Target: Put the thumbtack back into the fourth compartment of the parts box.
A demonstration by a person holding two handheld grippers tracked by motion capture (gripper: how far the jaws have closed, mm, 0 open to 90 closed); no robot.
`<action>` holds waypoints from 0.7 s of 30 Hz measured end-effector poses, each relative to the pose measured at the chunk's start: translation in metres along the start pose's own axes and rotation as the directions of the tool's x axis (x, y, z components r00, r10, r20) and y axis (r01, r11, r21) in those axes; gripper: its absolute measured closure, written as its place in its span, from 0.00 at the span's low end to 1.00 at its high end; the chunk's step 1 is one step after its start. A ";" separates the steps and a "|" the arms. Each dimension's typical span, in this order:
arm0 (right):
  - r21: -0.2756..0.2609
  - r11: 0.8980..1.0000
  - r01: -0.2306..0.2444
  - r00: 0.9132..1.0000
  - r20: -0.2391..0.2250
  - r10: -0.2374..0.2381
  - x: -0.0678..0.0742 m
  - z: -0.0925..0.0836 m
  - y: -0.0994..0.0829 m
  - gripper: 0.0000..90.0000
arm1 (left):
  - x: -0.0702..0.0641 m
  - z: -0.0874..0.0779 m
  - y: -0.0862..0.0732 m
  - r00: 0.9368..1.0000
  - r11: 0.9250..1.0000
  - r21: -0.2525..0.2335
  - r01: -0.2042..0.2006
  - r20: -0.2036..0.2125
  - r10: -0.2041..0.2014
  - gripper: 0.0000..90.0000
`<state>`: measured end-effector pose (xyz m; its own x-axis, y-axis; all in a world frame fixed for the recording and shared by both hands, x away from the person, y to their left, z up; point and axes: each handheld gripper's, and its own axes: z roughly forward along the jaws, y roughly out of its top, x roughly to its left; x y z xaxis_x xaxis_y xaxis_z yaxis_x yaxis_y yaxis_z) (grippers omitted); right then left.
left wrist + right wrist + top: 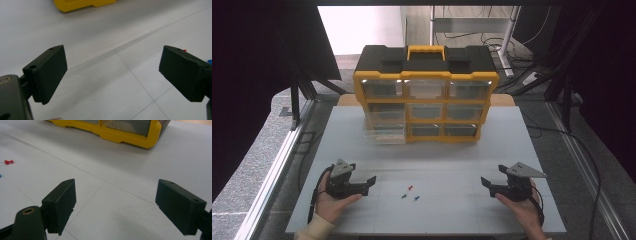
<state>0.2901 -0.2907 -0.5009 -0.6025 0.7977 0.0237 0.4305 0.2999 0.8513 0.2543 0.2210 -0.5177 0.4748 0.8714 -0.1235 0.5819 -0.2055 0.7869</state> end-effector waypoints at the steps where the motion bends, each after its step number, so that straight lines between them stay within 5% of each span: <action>1: 0.000 1.000 -0.002 1.000 0.000 0.002 0.000 0.000 0.000 0.19 | 0.000 0.000 0.000 1.000 1.000 -0.001 0.000 0.002 0.000 0.09; 6: 0.010 1.000 -0.027 0.999 -0.023 0.028 -0.002 0.002 -0.001 0.19 | -0.003 0.001 0.002 1.000 1.000 0.008 -0.012 0.005 0.012 0.11; 13: 0.043 0.999 0.001 1.000 -0.023 0.000 -0.001 0.007 -0.001 0.20 | -0.001 0.001 0.002 1.000 1.000 0.007 -0.024 0.003 0.024 0.12; 21: 0.034 0.999 -0.012 1.000 -0.026 0.013 0.004 0.007 0.000 0.20 | -0.004 -0.002 0.002 0.998 0.999 0.016 -0.040 0.046 0.039 0.12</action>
<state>0.2919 -0.2837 -0.5043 -0.6142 0.7876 0.0487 0.4606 0.3077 0.8325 0.2519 0.2185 -0.5147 0.5267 0.8414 -0.1204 0.5733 -0.2471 0.7812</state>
